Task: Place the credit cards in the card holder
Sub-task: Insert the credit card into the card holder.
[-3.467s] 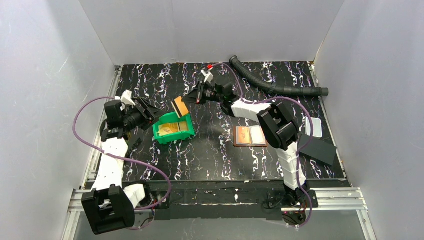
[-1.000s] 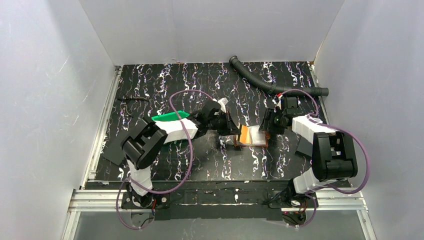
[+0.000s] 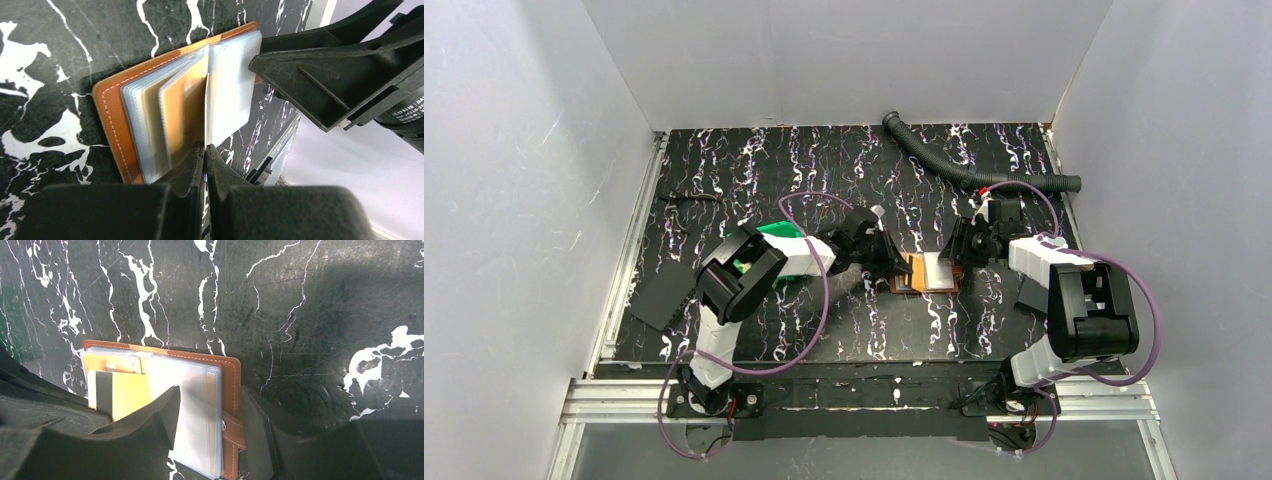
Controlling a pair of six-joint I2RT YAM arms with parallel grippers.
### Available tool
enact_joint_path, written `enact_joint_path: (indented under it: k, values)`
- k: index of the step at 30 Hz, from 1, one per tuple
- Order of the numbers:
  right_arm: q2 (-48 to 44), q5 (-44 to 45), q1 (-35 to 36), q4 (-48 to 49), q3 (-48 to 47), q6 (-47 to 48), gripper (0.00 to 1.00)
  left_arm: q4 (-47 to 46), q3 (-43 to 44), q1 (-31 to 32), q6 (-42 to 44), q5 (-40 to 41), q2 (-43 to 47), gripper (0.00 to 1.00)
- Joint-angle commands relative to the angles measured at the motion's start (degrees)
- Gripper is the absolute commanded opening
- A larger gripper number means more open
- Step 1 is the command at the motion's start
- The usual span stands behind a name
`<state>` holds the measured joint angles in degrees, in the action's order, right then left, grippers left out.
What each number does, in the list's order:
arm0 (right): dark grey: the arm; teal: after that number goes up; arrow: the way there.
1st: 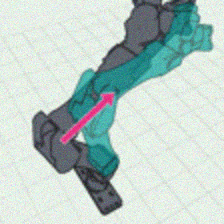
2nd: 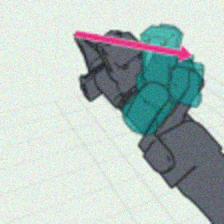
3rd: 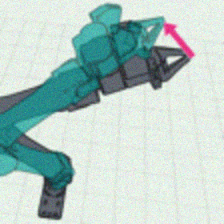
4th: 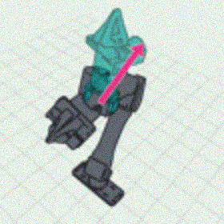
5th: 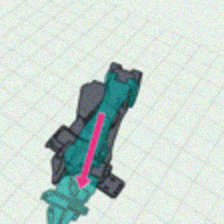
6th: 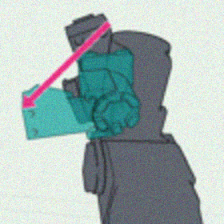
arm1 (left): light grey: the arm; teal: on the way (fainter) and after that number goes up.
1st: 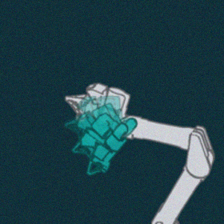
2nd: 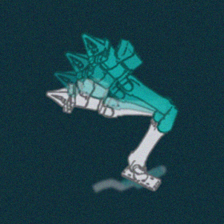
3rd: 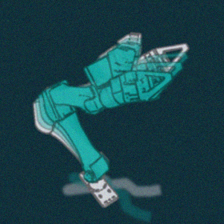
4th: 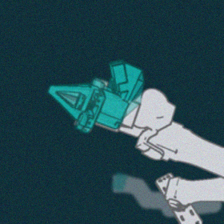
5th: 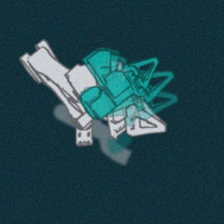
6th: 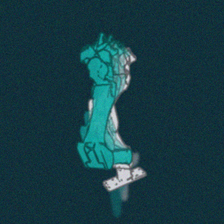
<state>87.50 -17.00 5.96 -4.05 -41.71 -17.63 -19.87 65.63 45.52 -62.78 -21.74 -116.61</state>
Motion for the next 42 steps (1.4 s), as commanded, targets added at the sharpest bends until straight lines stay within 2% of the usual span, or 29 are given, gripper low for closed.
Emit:
enact_joint_path:
  k: [1,5,9,13,16,19,26,37,42]
  values:
    - [0.9,-2.9,0.3,-0.1,1.3,-0.3,0.55,-5.1,-0.6,0.6,1.7,-2.4,2.2,0.00]
    - [-0.3,-2.5,0.3,-0.7,2.1,-0.1,0.56,-8.6,0.1,1.2,1.2,-5.3,0.9,0.00]
    - [-2.9,-0.7,0.3,-1.8,3.7,1.5,0.69,-8.6,-0.8,1.4,0.5,-4.9,0.8,0.00]
    - [-4.0,1.0,0.9,-3.2,4.2,2.7,0.72,-8.5,-2.0,1.3,0.4,-4.0,0.8,0.00]
    - [-3.1,1.1,1.1,-2.6,4.8,2.1,0.69,-8.5,-1.7,1.4,0.0,-4.3,0.0,0.00]
    - [-2.0,1.2,1.1,-1.7,5.2,1.3,0.62,-8.5,-1.6,1.3,0.0,-4.4,0.0,0.00]
    - [0.4,1.4,1.1,0.5,6.0,0.6,0.56,-7.8,-3.6,0.7,1.8,-3.6,1.3,0.00]
    - [1.2,-0.1,1.1,1.4,6.6,0.6,0.52,-7.6,-3.5,0.3,8.8,0.1,2.4,0.00]
    - [0.9,-0.6,1.1,1.7,7.0,0.2,0.50,-7.9,-1.4,0.3,7.8,0.2,0.8,0.00]
